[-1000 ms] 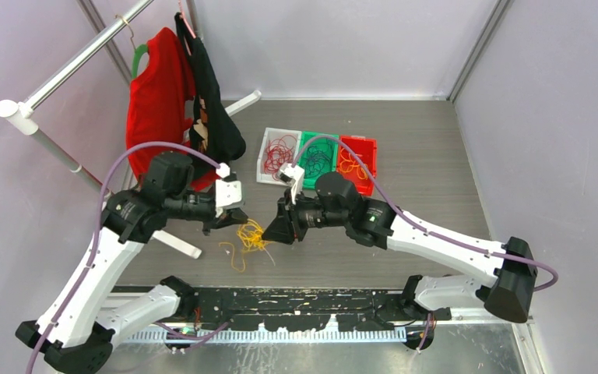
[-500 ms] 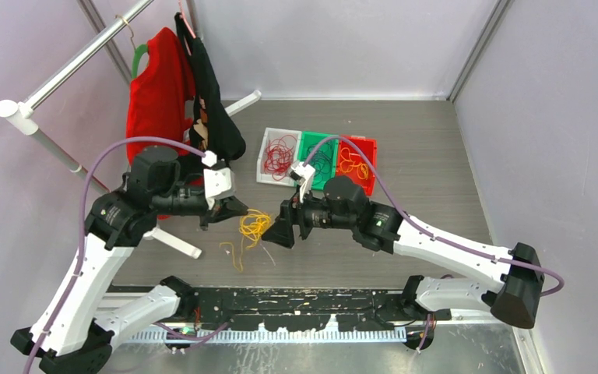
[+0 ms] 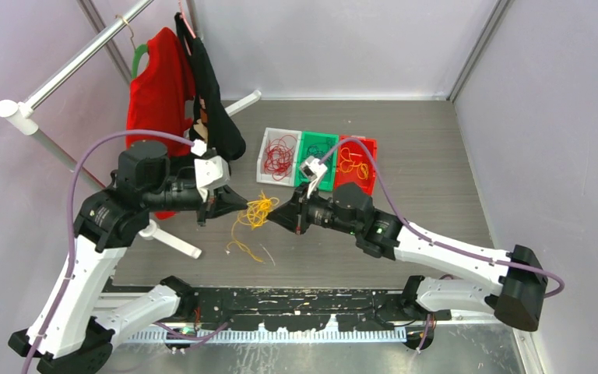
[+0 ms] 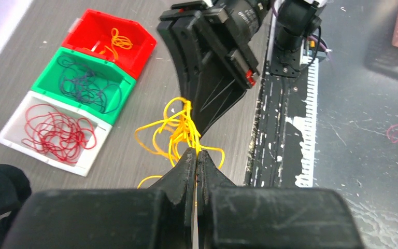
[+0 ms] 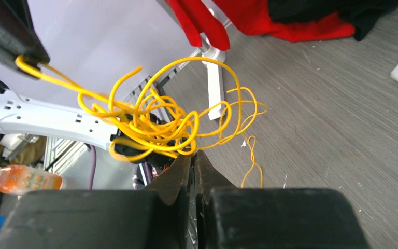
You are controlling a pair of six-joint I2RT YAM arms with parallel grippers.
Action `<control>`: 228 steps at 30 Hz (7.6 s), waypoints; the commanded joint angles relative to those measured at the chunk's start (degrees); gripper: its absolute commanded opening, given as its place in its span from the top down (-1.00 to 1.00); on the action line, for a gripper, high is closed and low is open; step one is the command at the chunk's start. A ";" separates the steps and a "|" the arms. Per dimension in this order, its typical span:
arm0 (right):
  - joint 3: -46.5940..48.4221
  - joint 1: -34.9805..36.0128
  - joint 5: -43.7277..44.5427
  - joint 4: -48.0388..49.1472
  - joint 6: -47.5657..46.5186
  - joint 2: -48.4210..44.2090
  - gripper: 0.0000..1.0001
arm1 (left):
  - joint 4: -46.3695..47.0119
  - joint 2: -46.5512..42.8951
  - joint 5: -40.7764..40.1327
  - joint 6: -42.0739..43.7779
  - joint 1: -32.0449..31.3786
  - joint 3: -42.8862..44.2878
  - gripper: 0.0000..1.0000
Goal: Untangle the cables
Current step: Untie the cable.
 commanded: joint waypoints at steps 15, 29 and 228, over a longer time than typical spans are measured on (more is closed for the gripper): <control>-6.44 -0.07 16.27 -13.67 -3.80 -20.91 0.98 | 7.60 -1.92 -20.47 8.78 -0.19 0.54 1.00; -3.74 -0.28 28.87 -24.45 -6.15 -30.25 0.98 | 9.10 -4.01 -23.04 7.70 -0.19 -4.05 1.00; 45.69 15.84 8.57 31.85 15.89 35.28 -0.11 | 34.13 6.47 -36.28 48.80 -15.25 25.30 1.00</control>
